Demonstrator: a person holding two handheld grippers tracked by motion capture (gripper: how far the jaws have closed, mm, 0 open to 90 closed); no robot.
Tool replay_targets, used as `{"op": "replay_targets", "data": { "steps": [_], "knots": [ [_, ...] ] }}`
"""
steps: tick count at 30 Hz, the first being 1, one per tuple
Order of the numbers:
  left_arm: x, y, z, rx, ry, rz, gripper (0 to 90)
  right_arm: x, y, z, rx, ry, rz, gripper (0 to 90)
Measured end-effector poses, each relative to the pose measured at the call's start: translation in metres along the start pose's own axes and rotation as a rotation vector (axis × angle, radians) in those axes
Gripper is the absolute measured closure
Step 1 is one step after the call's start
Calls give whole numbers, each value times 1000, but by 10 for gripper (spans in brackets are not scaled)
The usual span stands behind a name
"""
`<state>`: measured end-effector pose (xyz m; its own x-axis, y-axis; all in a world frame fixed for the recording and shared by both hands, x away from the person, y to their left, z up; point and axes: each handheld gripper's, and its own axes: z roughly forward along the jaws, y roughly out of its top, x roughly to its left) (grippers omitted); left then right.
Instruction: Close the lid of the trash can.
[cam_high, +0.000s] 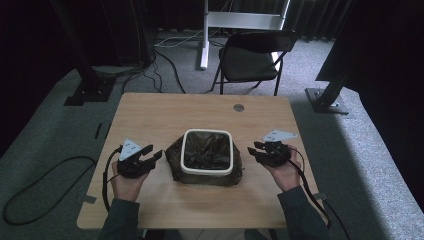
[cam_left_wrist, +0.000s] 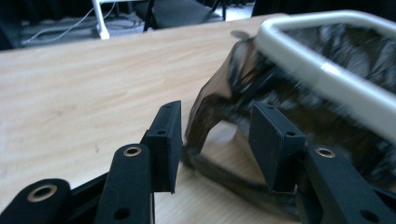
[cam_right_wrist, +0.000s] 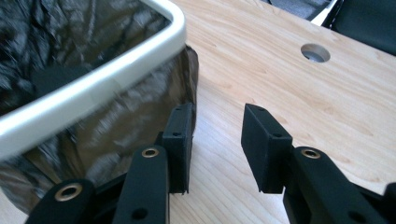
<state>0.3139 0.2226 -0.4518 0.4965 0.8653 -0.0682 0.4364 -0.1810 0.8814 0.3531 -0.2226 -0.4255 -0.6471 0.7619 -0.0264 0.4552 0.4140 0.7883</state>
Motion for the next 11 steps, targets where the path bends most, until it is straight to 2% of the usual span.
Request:
{"op": "replay_targets", "data": {
  "steps": [5,6,7,8,9,11],
  "knots": [
    [13,-18,6,57,33,-16,543,-11,-22,7,18,-7,36,577],
    [16,-21,7,67,36,-24,543,-11,-22,7,18,-7,36,577],
    [21,-27,11,90,55,-34,543,-15,-31,10,21,-12,53,563],
    [21,-27,11,90,55,-34,543,-15,-31,10,21,-12,53,563],
    [26,-34,16,114,67,-42,542,-19,-38,13,19,-9,67,549],
    [28,-37,20,131,76,-44,541,-21,-43,15,22,-13,71,546]
  ]
}}
